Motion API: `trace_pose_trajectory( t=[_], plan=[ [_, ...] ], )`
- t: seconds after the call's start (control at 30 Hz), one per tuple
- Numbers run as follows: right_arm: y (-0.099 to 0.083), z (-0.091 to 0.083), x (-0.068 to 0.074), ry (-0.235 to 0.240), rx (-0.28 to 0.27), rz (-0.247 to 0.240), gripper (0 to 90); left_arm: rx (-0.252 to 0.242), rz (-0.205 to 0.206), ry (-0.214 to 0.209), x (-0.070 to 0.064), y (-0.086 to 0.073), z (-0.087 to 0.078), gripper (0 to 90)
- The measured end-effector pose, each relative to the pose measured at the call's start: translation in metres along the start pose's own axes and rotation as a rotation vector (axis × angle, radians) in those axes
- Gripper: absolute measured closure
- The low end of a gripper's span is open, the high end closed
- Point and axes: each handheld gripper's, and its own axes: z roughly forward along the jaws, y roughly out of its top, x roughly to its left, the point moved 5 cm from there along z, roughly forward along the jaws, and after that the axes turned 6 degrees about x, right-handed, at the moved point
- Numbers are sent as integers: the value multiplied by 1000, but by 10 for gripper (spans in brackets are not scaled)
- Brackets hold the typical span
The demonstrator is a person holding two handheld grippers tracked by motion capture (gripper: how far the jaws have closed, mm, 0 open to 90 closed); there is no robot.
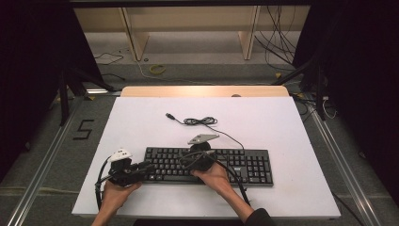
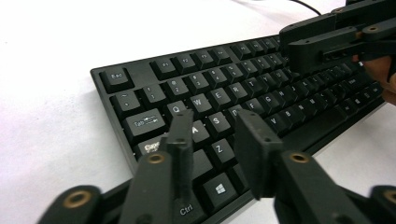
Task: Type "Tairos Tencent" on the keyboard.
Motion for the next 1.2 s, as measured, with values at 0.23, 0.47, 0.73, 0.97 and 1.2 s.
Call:
trace_pose_trajectory(
  t=[0.23, 0.47, 0.73, 0.97, 1.2],
  plan=[
    [0, -10, 3, 24, -22, -10, 538, -4, -5, -5, -3, 3, 2, 508],
    [-3, -20, 3, 22, -43, -12, 422, -18, -12, -22, -3, 7, 3, 427],
    [-10, -33, 1, 19, -72, -11, 365, -41, -8, -38, -4, 10, 5, 387],
    [-18, -42, -6, 5, -86, 0, 349, -36, 3, -34, -3, 13, 9, 517],
    [-23, -49, -9, -1, -95, 4, 332, -18, 19, -9, -1, 15, 13, 597]
  ],
)
